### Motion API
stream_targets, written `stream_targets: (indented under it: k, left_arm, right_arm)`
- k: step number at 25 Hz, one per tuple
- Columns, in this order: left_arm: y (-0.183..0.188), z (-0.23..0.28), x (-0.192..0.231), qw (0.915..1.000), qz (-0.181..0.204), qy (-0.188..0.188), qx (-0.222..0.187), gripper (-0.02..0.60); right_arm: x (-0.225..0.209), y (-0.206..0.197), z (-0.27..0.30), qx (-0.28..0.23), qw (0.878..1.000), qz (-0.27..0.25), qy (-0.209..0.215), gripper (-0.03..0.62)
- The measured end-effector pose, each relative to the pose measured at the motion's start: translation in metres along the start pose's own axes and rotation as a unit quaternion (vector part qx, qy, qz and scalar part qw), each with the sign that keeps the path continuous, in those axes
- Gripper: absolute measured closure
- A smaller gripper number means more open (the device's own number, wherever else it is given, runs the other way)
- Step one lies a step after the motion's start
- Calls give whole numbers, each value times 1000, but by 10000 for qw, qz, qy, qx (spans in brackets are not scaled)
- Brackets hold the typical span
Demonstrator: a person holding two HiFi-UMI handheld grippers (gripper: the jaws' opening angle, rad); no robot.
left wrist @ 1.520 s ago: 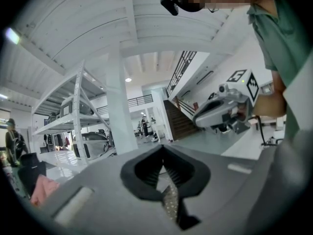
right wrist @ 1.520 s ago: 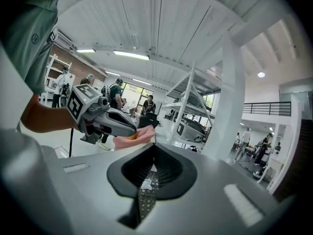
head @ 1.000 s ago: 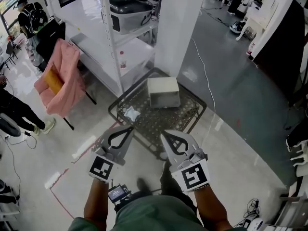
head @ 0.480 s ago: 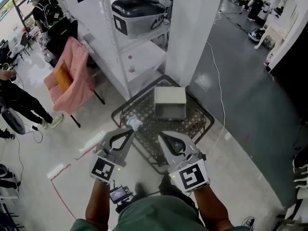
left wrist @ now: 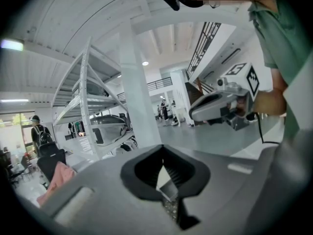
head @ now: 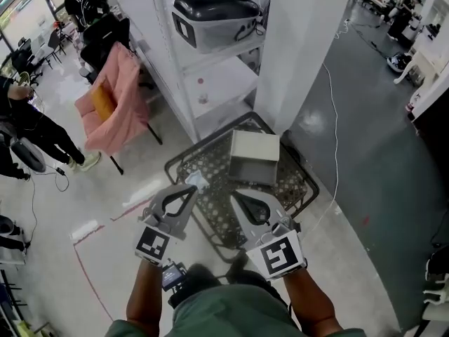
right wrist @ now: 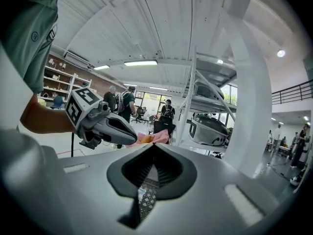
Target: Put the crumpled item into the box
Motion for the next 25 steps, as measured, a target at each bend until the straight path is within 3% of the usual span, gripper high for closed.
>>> stream_targets:
  k: [7, 25]
  left_arm:
    - [-17, 18, 12, 9998, -124, 94, 131, 578]
    - [-119, 88, 90, 9962, -714, -323, 384, 577]
  right_arm:
    - [-18, -17, 25, 39, 9999, 100, 97, 591]
    - [-46, -70, 126, 564, 9972, 470, -121, 591]
Point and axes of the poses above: the fingertips, and each gripper's own axes: z forward along the fingers, x to its left, y out of its top, the point moved 10 cm from there along -z, backward along the fingers
